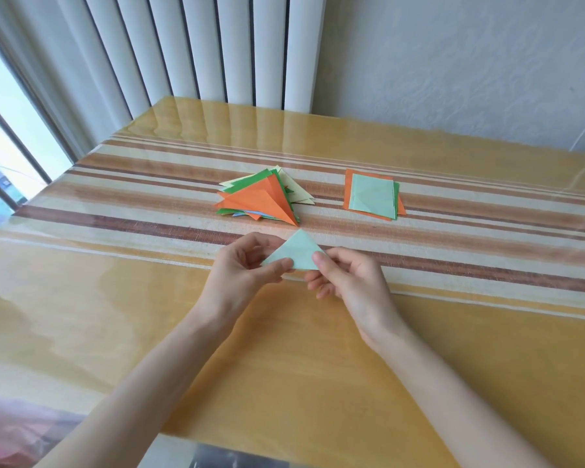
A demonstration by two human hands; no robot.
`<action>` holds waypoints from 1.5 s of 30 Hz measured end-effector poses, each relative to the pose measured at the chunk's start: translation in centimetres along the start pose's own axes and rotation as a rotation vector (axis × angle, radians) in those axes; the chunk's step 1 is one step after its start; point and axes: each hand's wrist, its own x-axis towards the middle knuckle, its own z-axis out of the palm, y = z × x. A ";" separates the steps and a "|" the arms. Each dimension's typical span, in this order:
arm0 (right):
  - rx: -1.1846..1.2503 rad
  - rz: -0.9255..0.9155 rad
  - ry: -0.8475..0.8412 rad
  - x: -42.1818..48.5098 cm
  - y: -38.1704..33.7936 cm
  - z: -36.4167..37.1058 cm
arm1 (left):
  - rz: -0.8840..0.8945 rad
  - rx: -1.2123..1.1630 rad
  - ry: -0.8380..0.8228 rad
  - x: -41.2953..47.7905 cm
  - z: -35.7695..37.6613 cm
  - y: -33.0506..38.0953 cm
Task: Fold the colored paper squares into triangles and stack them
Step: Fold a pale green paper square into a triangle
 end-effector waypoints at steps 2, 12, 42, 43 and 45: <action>0.053 0.009 0.046 0.3 0.5 0.6 | -0.006 -0.011 0.027 0.1 -0.2 -0.1; -0.219 -0.054 0.182 5.5 0.6 3.1 | 0.081 0.235 0.195 4.4 -3.1 -0.2; -0.590 -0.404 0.313 9.4 1.0 -0.7 | 0.451 0.807 0.423 6.4 -6.3 -0.1; -0.607 -0.406 0.326 9.0 0.9 -1.6 | 0.474 0.796 0.413 5.7 -6.1 0.2; -0.668 -0.384 0.366 8.4 1.1 -3.6 | 0.510 0.763 0.357 4.4 -5.2 0.6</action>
